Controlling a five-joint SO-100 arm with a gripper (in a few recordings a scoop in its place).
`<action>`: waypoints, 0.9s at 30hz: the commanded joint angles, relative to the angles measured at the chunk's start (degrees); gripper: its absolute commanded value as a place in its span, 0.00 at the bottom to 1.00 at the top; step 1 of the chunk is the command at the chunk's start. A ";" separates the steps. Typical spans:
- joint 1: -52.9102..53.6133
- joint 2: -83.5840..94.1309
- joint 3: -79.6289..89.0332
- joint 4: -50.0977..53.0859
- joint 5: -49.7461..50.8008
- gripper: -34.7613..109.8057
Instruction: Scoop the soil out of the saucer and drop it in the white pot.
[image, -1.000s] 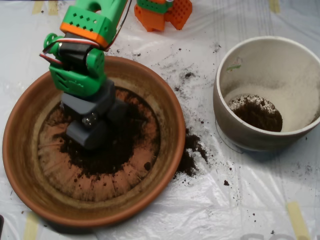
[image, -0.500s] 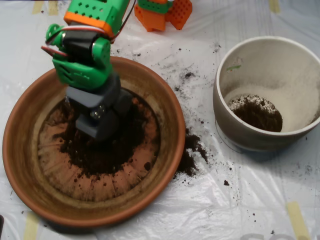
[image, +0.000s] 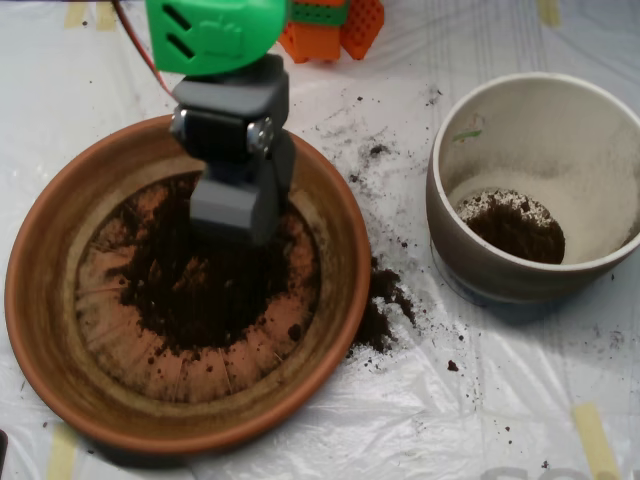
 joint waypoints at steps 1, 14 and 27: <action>-4.04 9.84 -1.49 0.53 -0.88 0.24; -29.79 14.85 -3.96 3.69 -5.98 0.24; -41.04 10.55 0.18 1.41 -2.29 0.50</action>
